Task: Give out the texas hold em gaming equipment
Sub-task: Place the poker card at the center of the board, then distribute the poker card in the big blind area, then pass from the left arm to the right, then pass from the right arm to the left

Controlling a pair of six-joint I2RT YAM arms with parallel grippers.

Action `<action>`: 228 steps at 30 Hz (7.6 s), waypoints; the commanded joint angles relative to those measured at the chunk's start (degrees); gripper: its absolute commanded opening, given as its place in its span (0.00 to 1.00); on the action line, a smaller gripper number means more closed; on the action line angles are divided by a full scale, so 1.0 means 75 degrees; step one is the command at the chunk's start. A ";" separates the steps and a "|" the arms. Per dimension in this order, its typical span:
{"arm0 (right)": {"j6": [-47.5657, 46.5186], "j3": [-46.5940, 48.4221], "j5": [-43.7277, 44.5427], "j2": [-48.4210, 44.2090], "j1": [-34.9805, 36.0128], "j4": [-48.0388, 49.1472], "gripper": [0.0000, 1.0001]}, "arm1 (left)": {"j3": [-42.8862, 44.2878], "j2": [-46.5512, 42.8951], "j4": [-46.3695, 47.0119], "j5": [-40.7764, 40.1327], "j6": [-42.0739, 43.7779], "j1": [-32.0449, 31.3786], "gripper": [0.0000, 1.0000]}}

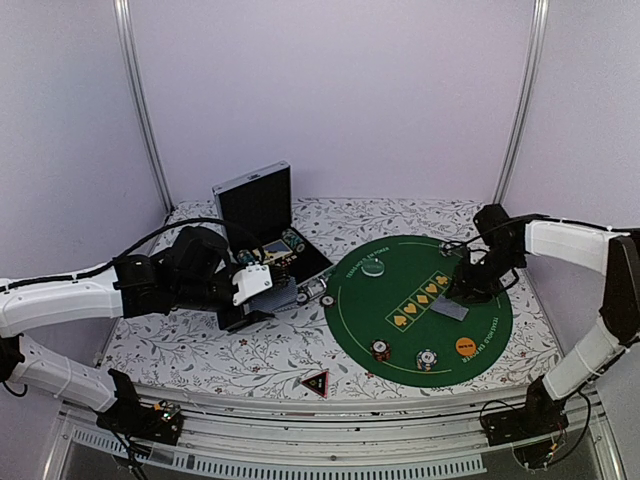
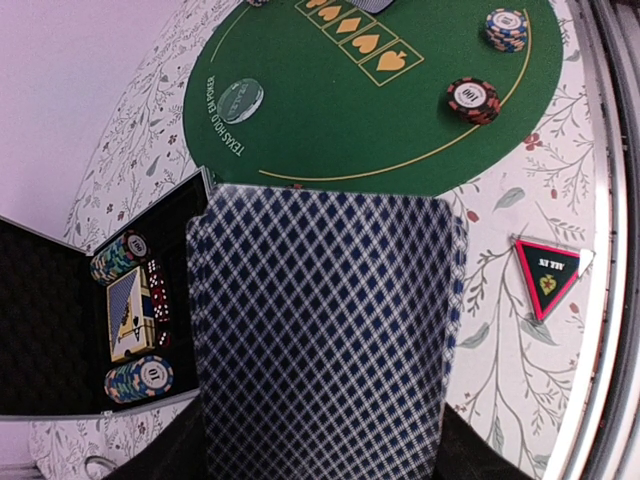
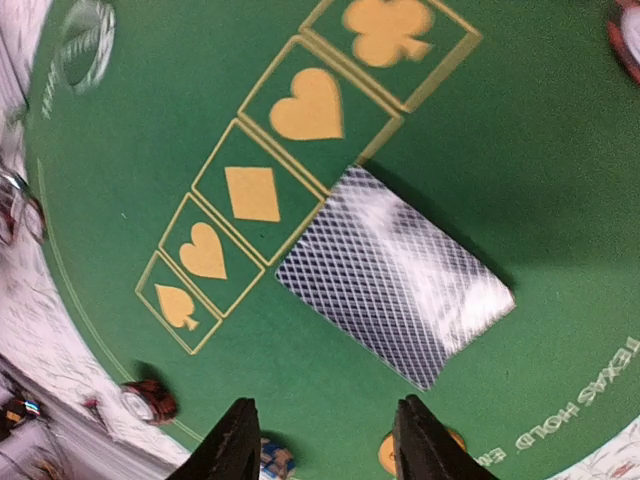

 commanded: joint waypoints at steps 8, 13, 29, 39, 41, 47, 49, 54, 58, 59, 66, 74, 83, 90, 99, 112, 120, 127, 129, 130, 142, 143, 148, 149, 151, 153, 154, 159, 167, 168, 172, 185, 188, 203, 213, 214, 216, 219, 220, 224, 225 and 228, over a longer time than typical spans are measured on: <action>-0.1482 0.2559 0.4054 0.2975 0.1895 -0.2526 0.62 | -0.0079 -0.0164 0.0113 0.0241 0.0030 0.0087 0.64; -0.1827 0.2776 0.3490 0.3515 0.1995 -0.2572 0.63 | -0.0077 -0.0227 0.0135 0.0433 0.0027 0.0090 0.64; -0.2069 0.2662 0.4048 0.3949 0.2000 -0.2435 0.16 | -0.0081 -0.0239 0.0095 0.0565 0.0038 0.0088 0.65; -0.1514 0.2676 0.2956 0.3169 0.2048 -0.2684 0.02 | -0.0079 -0.0286 0.0089 0.0596 0.0050 0.0087 0.64; -0.1343 0.2492 0.2556 0.2807 0.2071 -0.2723 0.02 | -0.0079 -0.0298 0.0078 0.0580 0.0050 0.0096 0.65; -0.0851 0.1754 0.1744 0.1985 0.2153 -0.2716 0.02 | -0.0058 -0.0356 0.0072 0.0657 0.0030 0.0088 0.65; -0.0785 0.1692 0.1806 0.1901 0.2200 -0.2816 0.02 | -0.0056 -0.0385 0.0066 0.0687 0.0027 0.0086 0.65; -0.0536 0.2034 0.2832 0.1837 0.2207 -0.3185 0.02 | -0.0062 -0.0428 0.0053 0.0727 0.0015 0.0089 0.65; -0.0168 0.2092 0.3812 0.2149 0.2141 -0.3716 0.02 | -0.0046 -0.0425 0.0034 0.0734 0.0016 0.0092 0.65; -0.0058 0.1971 0.3940 0.2160 0.2081 -0.3844 0.03 | -0.0045 -0.0434 0.0022 0.0737 0.0021 0.0086 0.65; 0.0379 0.0642 0.3453 0.1674 0.1058 -0.3734 0.03 | -0.0045 -0.0412 0.0019 0.0788 0.0039 0.0090 0.65; 0.0373 0.0213 0.3068 0.1798 0.1051 -0.3385 0.03 | -0.0044 -0.0419 -0.0010 0.0840 0.0038 0.0088 0.65; 0.0245 0.0375 0.3180 0.1998 0.1037 -0.3171 0.29 | -0.0051 -0.0381 -0.0028 0.0833 0.0050 0.0087 0.65; 0.0194 0.1508 0.3216 0.1330 0.1219 -0.3460 0.49 | -0.0056 -0.0382 -0.0031 0.0873 0.0079 0.0081 0.65; -0.1473 0.3639 -0.0756 0.0854 0.4133 0.0785 0.63 | -0.0107 -0.0404 0.0024 0.1035 0.0223 0.0079 0.65; -0.0139 0.3514 -0.2805 0.2527 0.5164 0.4640 0.81 | -0.0137 -0.0289 0.0095 0.0744 0.0250 0.0070 0.65; -0.0154 0.3781 -0.2383 0.3085 0.5363 0.4281 0.87 | -0.0138 -0.0241 0.0139 0.0565 0.0226 0.0064 0.65; -0.0454 0.3858 -0.1635 0.2946 0.5295 0.3233 0.81 | -0.0162 -0.0221 0.0192 0.0464 0.0226 0.0073 0.65; -0.0463 0.3853 -0.1556 0.2912 0.5267 0.3085 0.79 | -0.0167 -0.0217 0.0185 0.0451 0.0226 0.0081 0.65; -0.0469 0.3867 -0.1522 0.2904 0.5261 0.3012 0.78 | -0.0162 -0.0217 0.0192 0.0440 0.0226 0.0075 0.65; -0.0438 0.4386 -0.2777 0.3011 0.5276 0.2966 0.49 | -0.0162 -0.0183 0.0195 0.0461 0.0243 0.0076 0.64; -0.0397 0.4441 -0.2883 0.3050 0.5276 0.2984 0.46 | -0.0170 -0.0172 0.0195 0.0463 0.0238 0.0074 0.63; -0.0319 0.4514 -0.2995 0.3081 0.5262 0.3010 0.33 | -0.0162 -0.0147 0.0206 0.0418 0.0249 0.0084 0.62; -0.0304 0.4506 -0.2991 0.3067 0.5263 0.3001 0.32 | -0.0170 -0.0147 0.0207 0.0417 0.0255 0.0078 0.62; -0.0285 0.4476 -0.2977 0.3028 0.5264 0.2981 0.32 | -0.0173 -0.0158 0.0223 0.0380 0.0261 0.0079 0.62; -0.0242 0.4437 -0.2972 0.3010 0.5248 0.2976 0.35 | -0.0173 -0.0176 0.0234 0.0341 0.0261 0.0080 0.62; -0.0226 0.4418 -0.2962 0.3013 0.5245 0.2976 0.39 | -0.0173 -0.0181 0.0257 0.0324 0.0261 0.0079 0.61; -0.0127 0.4369 -0.2824 0.3181 0.5202 0.2982 0.64 | -0.0182 -0.0282 0.0395 0.0264 0.0274 0.0083 0.61; 0.0226 0.4656 -0.3616 0.3770 0.5102 0.3579 0.73 | -0.0249 -0.0523 0.0583 0.0313 0.0388 0.0080 0.60; 0.0257 0.4678 -0.3664 0.3848 0.5101 0.3636 0.73 | -0.0254 -0.0549 0.0598 0.0297 0.0401 0.0080 0.60; 0.0439 0.4732 -0.4228 0.4086 0.5097 0.4230 0.70 | -0.0278 -0.0583 0.0662 0.0356 0.0435 0.0075 0.60; 0.0701 0.4631 -0.5036 0.4024 0.5119 0.4665 0.03 | -0.0357 -0.0503 0.0632 0.0413 0.0409 0.0077 0.79; 0.0523 0.4621 -0.5062 0.3943 0.5119 0.4508 0.02 | -0.0374 -0.0418 0.0580 0.0532 0.0322 0.0079 0.93; 0.0174 0.4738 -0.4836 0.3901 0.5273 0.4153 0.04 | -0.0198 -0.0198 0.0472 0.0663 0.0227 0.0089 0.71; 0.0082 0.4726 -0.4369 0.3669 0.5259 0.4058 0.32 | -0.0177 -0.0346 0.0491 0.0829 0.0226 0.0087 0.60; 0.0051 0.4718 -0.4323 0.3642 0.5261 0.4036 0.36 | -0.0184 -0.0355 0.0497 0.0833 0.0226 0.0092 0.60; 0.0022 0.4713 -0.4200 0.3594 0.5236 0.3979 0.43 | -0.0185 -0.0363 0.0489 0.0874 0.0236 0.0086 0.59; 0.0006 0.4675 -0.4004 0.3508 0.5171 0.3908 0.53 | -0.0185 -0.0368 0.0465 0.0926 0.0246 0.0086 0.59; -0.0003 0.4660 -0.3963 0.3474 0.5145 0.3887 0.55 | -0.0185 -0.0369 0.0464 0.0934 0.0249 0.0087 0.59; -0.0135 0.4657 -0.3698 0.3193 0.5080 0.3628 0.64 | -0.0197 -0.0365 0.0440 0.0924 0.0260 0.0095 0.59; -0.0170 0.4652 -0.3576 0.3095 0.5070 0.3521 0.65 | -0.0197 -0.0359 0.0441 0.0909 0.0267 0.0088 0.59; -0.0312 0.4534 -0.3258 0.2807 0.5031 0.3119 0.66 | -0.0208 -0.0358 0.0430 0.0875 0.0263 0.0088 0.59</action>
